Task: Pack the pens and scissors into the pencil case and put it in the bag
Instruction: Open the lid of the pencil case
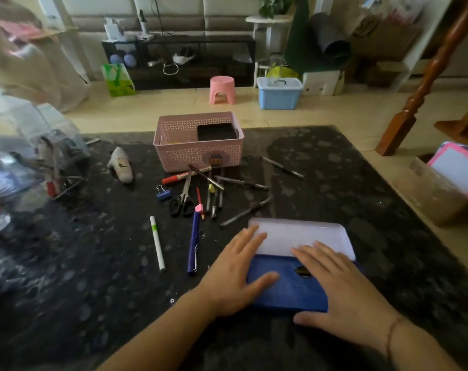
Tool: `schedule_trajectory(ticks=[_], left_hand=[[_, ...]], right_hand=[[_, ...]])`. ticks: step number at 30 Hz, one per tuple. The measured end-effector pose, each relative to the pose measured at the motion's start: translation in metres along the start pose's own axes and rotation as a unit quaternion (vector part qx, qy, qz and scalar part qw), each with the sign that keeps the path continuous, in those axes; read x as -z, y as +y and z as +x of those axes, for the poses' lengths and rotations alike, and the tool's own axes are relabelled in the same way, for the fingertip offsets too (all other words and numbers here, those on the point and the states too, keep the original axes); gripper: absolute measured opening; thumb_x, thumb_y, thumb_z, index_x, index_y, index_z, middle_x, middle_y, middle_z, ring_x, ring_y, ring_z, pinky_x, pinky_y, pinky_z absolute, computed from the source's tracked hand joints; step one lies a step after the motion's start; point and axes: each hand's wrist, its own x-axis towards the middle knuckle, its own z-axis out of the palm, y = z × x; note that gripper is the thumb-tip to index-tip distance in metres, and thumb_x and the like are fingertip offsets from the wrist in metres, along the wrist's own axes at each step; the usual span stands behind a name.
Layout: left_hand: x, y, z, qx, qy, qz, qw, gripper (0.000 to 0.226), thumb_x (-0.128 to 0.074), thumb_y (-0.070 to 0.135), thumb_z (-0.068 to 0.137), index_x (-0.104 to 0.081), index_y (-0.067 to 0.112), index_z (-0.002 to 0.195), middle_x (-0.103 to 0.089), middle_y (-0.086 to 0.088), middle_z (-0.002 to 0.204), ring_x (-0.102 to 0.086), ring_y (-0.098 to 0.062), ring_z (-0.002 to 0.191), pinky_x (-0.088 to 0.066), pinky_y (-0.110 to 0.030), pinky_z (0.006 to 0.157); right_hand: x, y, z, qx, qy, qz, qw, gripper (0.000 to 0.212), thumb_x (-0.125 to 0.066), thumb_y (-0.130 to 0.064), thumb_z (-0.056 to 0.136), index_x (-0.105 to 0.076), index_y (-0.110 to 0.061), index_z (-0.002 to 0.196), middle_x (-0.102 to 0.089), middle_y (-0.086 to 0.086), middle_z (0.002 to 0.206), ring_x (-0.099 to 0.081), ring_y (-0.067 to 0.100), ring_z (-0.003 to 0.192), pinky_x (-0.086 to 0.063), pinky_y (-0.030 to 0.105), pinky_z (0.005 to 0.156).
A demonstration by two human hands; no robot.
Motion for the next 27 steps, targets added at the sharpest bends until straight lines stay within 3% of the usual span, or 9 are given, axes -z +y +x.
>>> schedule_trajectory(ticks=[3, 5, 9, 12, 15, 18, 23, 27], left_hand=[[-0.002, 0.002, -0.021, -0.034, -0.015, 0.078, 0.996, 0.103, -0.051, 0.082, 0.071, -0.007, 0.034, 0.151, -0.010, 0.015, 0.160, 0.007, -0.005, 0.146, -0.010, -0.039, 0.121], [-0.003, 0.004, -0.023, -0.045, 0.000, 0.111, 0.993, 0.109, -0.060, 0.078, 0.068, -0.006, 0.033, 0.151, -0.018, 0.014, 0.157, 0.003, -0.007, 0.146, -0.010, -0.036, 0.120], [0.001, 0.007, -0.020, -0.037, 0.019, 0.078, 0.996, 0.115, -0.071, 0.071, 0.063, -0.010, 0.029, 0.151, -0.019, 0.010, 0.157, -0.007, -0.006, 0.144, -0.011, -0.031, 0.119], [0.001, 0.007, -0.020, -0.035, 0.016, 0.073, 0.997, 0.116, -0.071, 0.073, 0.061, -0.009, 0.031, 0.150, -0.019, 0.011, 0.156, -0.008, -0.005, 0.143, -0.011, -0.030, 0.119], [0.002, 0.007, -0.020, -0.023, 0.003, 0.064, 0.998, 0.117, -0.071, 0.074, 0.061, -0.005, 0.036, 0.149, -0.017, 0.011, 0.156, -0.009, -0.006, 0.143, -0.008, -0.028, 0.117], [0.005, 0.010, -0.022, -0.028, 0.004, 0.061, 0.998, 0.117, -0.072, 0.071, 0.062, -0.005, 0.033, 0.150, -0.017, 0.009, 0.157, -0.009, -0.007, 0.142, -0.004, -0.024, 0.114], [0.006, 0.012, -0.023, -0.036, 0.007, 0.065, 0.997, 0.115, -0.071, 0.070, 0.064, -0.007, 0.029, 0.151, -0.020, 0.007, 0.157, -0.009, -0.008, 0.143, -0.003, -0.026, 0.115], [0.005, 0.011, -0.023, -0.037, 0.010, 0.062, 0.997, 0.116, -0.072, 0.069, 0.064, -0.006, 0.028, 0.151, -0.022, 0.006, 0.156, -0.009, -0.009, 0.143, -0.005, -0.028, 0.117]], right_hand=[[-0.001, 0.003, 0.001, 0.006, -0.007, 0.004, 1.000, 0.104, -0.051, -0.084, 0.064, 0.006, -0.048, 0.144, -0.008, -0.024, 0.153, -0.009, -0.001, 0.138, -0.001, 0.021, 0.112], [0.002, 0.001, -0.001, 0.008, -0.020, 0.013, 1.000, 0.101, -0.053, -0.084, 0.061, 0.007, -0.056, 0.136, -0.013, -0.027, 0.149, -0.014, -0.006, 0.131, -0.006, 0.019, 0.111], [0.007, -0.001, -0.007, -0.003, -0.022, 0.037, 0.999, 0.101, -0.058, -0.085, 0.053, 0.008, -0.067, 0.127, -0.016, -0.039, 0.129, -0.024, -0.009, 0.122, -0.018, 0.015, 0.107], [0.005, -0.003, -0.010, -0.009, -0.002, 0.061, 0.998, 0.102, -0.062, -0.082, 0.052, 0.003, -0.067, 0.129, -0.018, -0.046, 0.119, -0.026, -0.014, 0.113, -0.024, 0.013, 0.104], [0.000, -0.002, -0.007, -0.031, -0.003, 0.085, 0.996, 0.110, -0.068, -0.077, 0.049, -0.001, -0.061, 0.135, -0.029, -0.037, 0.117, -0.033, -0.009, 0.113, -0.030, 0.017, 0.104], [0.003, -0.003, -0.001, -0.049, -0.028, 0.072, 0.996, 0.124, -0.068, -0.077, 0.044, 0.006, -0.056, 0.140, -0.019, -0.028, 0.124, -0.030, -0.001, 0.117, -0.032, 0.022, 0.103], [0.011, -0.013, 0.014, -0.049, -0.092, -0.011, 0.994, 0.126, -0.071, -0.072, 0.050, 0.004, -0.040, 0.145, -0.021, -0.016, 0.122, -0.025, 0.006, 0.118, -0.027, 0.028, 0.105], [0.014, -0.016, 0.020, -0.056, -0.121, -0.022, 0.991, 0.126, -0.073, -0.069, 0.048, 0.002, -0.038, 0.144, -0.016, -0.014, 0.118, -0.023, 0.007, 0.118, -0.027, 0.031, 0.106]])
